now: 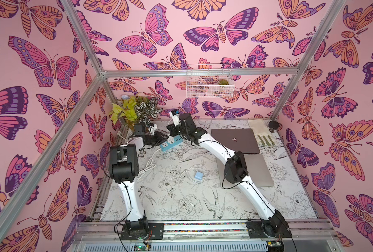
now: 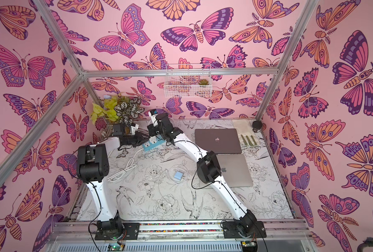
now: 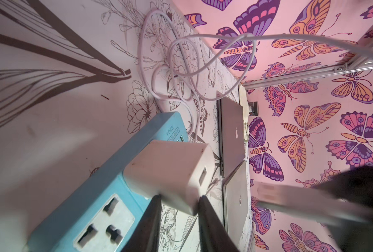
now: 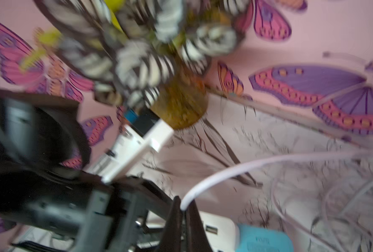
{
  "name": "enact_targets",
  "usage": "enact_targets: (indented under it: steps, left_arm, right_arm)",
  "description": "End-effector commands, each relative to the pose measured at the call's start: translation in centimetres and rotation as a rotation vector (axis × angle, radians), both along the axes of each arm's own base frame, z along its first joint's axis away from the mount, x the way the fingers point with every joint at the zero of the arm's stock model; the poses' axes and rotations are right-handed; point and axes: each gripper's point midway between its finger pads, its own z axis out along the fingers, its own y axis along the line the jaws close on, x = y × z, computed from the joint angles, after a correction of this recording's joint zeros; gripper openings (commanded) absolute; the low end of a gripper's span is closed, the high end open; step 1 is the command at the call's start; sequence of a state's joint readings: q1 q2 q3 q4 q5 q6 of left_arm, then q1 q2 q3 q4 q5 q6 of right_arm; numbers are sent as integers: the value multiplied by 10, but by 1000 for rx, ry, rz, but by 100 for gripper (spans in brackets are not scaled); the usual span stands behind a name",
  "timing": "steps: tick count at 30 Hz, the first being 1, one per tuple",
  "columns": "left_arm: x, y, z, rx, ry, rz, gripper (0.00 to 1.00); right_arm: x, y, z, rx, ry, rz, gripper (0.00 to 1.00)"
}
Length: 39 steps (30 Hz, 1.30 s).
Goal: Unplug the laptop charger
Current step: Remove the charging cable from the plug, then place the charging cable at the center of the board.
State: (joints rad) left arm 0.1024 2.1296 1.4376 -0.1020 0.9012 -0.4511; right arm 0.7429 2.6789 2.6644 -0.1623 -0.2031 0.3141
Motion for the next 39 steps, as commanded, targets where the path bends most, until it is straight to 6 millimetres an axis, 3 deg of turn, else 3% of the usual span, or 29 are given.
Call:
enact_targets:
  steps: [1,8,14,15,16,20,27,35,39]
  left_arm:
    - [-34,29,-99,154,306,117,31]
    - [-34,29,-99,154,304,115,31]
    - [-34,20,-109,102,347,95,31]
    - [-33,16,-110,71,379,80,23]
    - [-34,16,-110,75,387,73,16]
    - [-36,25,-102,189,321,138,19]
    - [-37,25,-99,112,306,127,19]
    - [-38,26,-86,119,223,130,31]
    - [-40,27,-58,156,100,144,40]
  right_arm:
    - [-17,3,108,189,-165,38,0]
    - [-20,-7,108,148,-156,7,0]
    - [-29,-48,101,39,-185,-111,0]
    - [-31,-55,97,7,-173,-115,0]
    - [-31,-63,91,-17,-154,-120,0]
    - [-37,-92,61,-82,-85,-134,0]
    - [-35,-136,18,-130,15,-181,0]
    - [-44,-185,-54,-210,143,-250,0]
    - [-40,-193,-80,-259,205,-237,0]
